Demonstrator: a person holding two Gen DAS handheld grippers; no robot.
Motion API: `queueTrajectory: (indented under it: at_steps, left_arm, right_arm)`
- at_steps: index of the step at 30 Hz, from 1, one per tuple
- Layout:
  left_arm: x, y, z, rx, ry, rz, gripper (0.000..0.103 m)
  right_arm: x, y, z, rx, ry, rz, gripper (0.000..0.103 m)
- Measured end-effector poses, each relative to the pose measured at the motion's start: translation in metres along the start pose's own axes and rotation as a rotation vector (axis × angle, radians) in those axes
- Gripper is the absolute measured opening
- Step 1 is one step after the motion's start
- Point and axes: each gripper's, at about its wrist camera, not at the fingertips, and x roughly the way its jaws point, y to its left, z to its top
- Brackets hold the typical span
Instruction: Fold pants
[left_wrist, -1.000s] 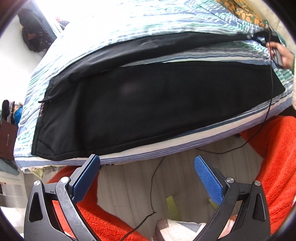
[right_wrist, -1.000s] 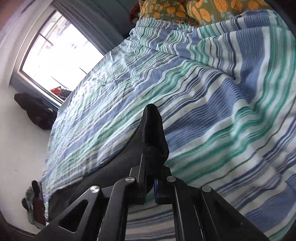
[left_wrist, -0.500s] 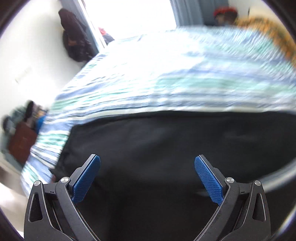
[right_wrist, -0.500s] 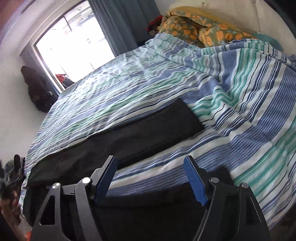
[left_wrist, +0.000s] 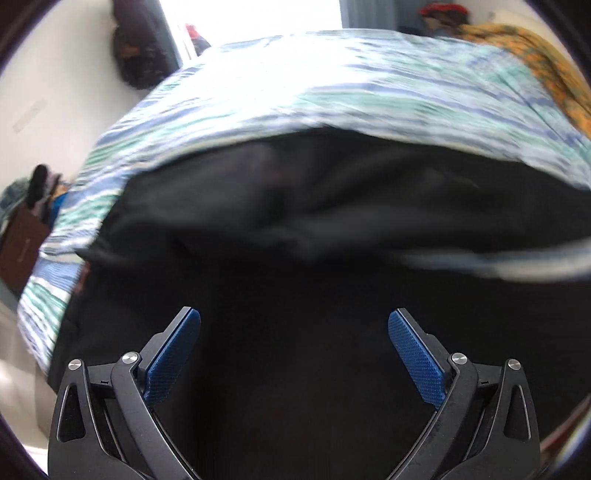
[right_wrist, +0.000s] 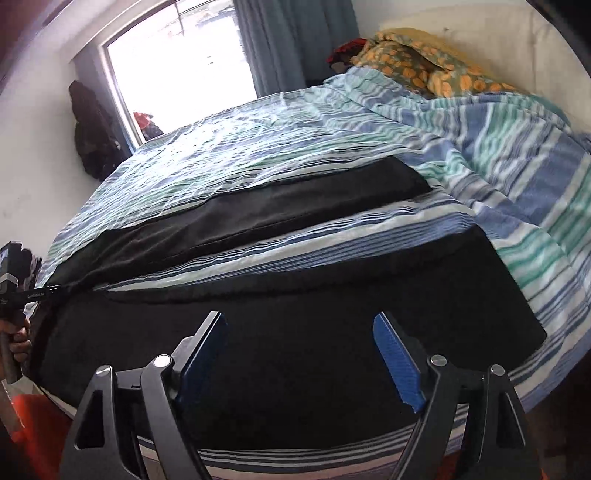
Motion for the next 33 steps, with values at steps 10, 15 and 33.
queueTrajectory:
  at_steps: [10,15,33]
  left_arm:
    - [-0.012,-0.021,-0.04,0.001,0.001,0.006,0.102]
    - [0.017,0.025,-0.056,-0.054,0.031,0.088,0.103]
    - [0.005,0.119,-0.087,-0.242,0.096,0.086,0.103]
  right_arm:
    - [0.034,0.027,-0.02,-0.163,0.087,-0.07,0.098]
    - [0.052,0.013,-0.032,-0.134,0.17,-0.093,0.103]
    - [0.055,0.02,-0.038,-0.155,0.141,-0.107,0.103]
